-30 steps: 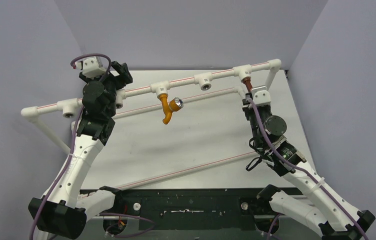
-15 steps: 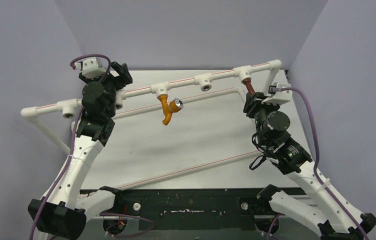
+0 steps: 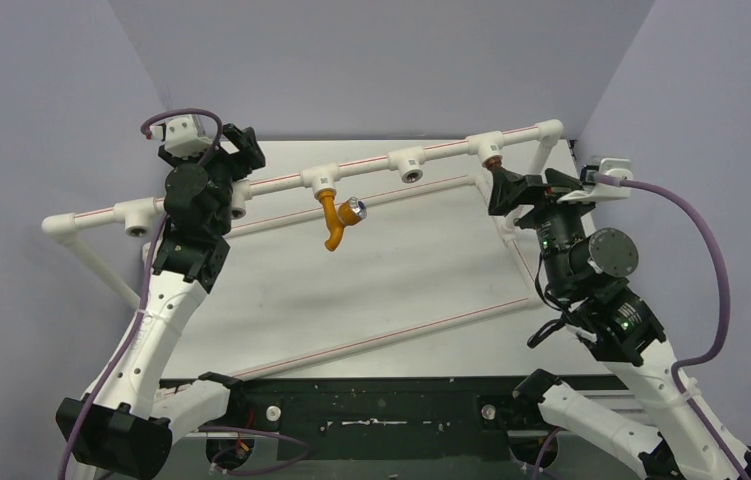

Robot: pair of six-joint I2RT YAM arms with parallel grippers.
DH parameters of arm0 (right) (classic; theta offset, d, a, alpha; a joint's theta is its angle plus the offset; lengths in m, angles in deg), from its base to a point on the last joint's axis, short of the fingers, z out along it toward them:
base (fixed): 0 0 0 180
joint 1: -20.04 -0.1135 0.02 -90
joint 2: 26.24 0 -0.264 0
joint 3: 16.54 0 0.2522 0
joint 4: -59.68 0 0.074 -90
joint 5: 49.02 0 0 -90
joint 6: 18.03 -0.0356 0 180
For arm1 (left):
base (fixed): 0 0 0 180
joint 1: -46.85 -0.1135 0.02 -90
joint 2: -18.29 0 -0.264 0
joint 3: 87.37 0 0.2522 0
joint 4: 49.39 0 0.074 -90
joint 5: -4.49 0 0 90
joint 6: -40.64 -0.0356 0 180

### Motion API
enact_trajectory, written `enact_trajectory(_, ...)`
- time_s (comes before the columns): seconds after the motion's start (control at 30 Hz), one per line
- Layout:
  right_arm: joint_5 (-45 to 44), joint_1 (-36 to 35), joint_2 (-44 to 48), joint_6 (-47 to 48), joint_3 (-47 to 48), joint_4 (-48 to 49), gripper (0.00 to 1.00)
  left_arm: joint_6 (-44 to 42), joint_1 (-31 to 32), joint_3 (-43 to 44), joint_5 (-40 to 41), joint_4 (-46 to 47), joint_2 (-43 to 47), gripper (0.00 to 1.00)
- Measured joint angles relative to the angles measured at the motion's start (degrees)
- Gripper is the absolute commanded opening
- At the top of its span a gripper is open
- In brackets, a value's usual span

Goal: Install the water faucets

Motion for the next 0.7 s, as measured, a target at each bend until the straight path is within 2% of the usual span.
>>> enact_trajectory(0.3, 3.72, 0.00, 2.89, 12.98, 1.68, -4.85, 0.91, -0.02, 0.00, 0.00, -0.02, 0.00, -0.11, 0.78)
enact_trajectory(0.7, 7.13, 0.00, 3.32, 34.01, -7.91, -0.42, 0.91, -0.02, 0.02, 0.00, -0.02, 0.00, -0.11, 0.78)
